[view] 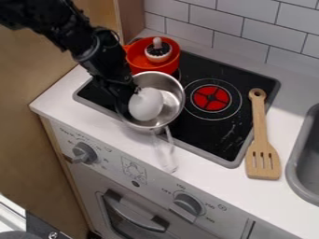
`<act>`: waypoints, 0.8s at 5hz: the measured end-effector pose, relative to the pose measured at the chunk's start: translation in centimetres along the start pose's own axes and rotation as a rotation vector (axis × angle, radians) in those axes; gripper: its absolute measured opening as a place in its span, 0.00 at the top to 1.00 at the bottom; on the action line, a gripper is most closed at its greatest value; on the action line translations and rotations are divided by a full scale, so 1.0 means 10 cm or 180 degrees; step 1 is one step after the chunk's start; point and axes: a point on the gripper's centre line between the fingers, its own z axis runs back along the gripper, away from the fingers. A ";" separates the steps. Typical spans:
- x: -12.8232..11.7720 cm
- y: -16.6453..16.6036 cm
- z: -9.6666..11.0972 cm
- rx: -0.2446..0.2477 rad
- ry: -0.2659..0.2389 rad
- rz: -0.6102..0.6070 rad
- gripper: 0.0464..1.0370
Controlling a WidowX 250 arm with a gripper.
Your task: Move the silver pot to the right burner
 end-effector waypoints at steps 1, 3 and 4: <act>0.04 -0.04 0.15 0.0101 0.0177 0.0128 0.97; 0.25 -0.29 0.43 0.0191 0.0495 0.0475 0.99; 0.33 -0.36 0.45 0.0184 0.0453 0.0482 0.99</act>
